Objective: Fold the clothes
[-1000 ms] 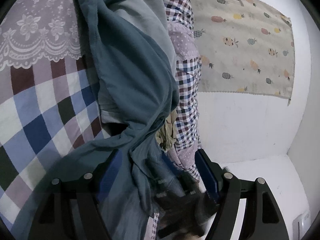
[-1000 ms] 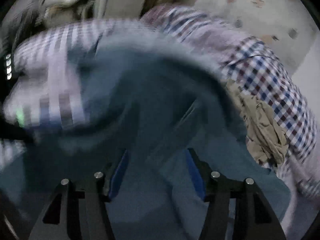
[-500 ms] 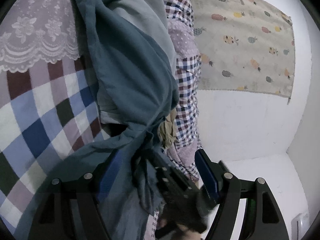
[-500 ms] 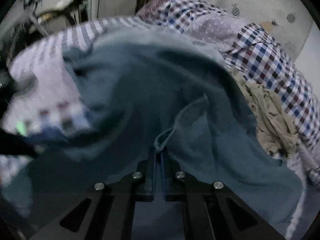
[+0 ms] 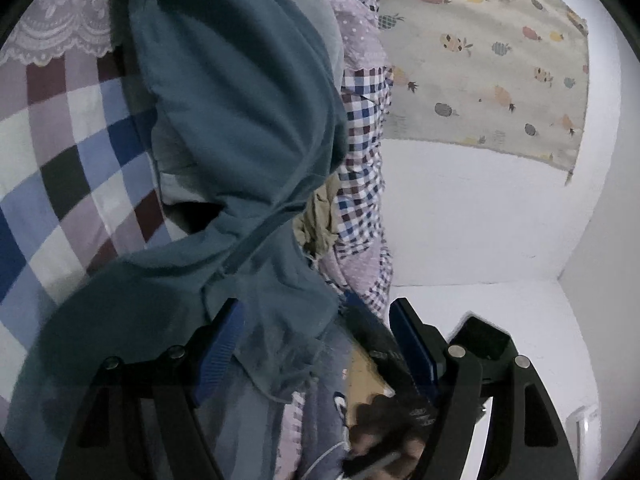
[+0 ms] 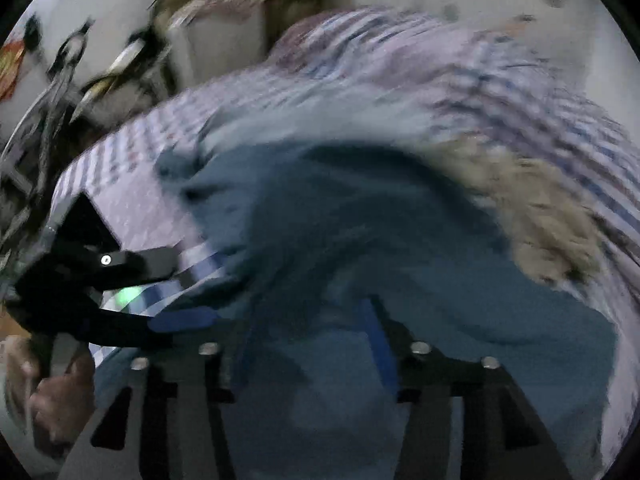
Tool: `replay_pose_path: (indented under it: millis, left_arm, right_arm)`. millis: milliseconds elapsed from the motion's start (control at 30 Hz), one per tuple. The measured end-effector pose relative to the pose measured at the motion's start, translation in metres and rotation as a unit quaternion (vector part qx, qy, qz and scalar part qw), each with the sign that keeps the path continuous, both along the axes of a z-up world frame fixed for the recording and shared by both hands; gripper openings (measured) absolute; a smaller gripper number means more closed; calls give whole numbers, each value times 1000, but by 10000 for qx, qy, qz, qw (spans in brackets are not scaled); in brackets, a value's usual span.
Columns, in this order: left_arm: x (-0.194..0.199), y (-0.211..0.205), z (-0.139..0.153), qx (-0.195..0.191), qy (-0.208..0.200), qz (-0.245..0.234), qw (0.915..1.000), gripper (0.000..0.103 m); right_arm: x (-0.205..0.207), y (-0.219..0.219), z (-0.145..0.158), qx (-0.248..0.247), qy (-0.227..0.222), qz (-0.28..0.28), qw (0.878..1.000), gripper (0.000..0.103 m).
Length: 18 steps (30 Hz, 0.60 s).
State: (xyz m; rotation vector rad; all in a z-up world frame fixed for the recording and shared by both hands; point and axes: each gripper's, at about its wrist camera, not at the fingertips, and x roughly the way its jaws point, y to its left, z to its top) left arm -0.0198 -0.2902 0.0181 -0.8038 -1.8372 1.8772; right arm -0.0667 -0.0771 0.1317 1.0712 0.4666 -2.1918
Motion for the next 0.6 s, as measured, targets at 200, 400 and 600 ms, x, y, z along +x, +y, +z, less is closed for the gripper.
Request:
replay_pose_path:
  millis: [200,400,600]
  left_arm:
    - [-1,10,-1,-433,-125,-67,9990,78]
    - [-2,21,8,-1054,-102,-81,9943,78]
    - [-10,22,17,-1632,-17,-183,9864,78]
  right_arm:
    - [-1,138,35,-350,490,-1600,9853,74]
    - [-8,227,22,-376,508,-2721,9602,74]
    - [-29,212,7,233,490,-1988,9785,73]
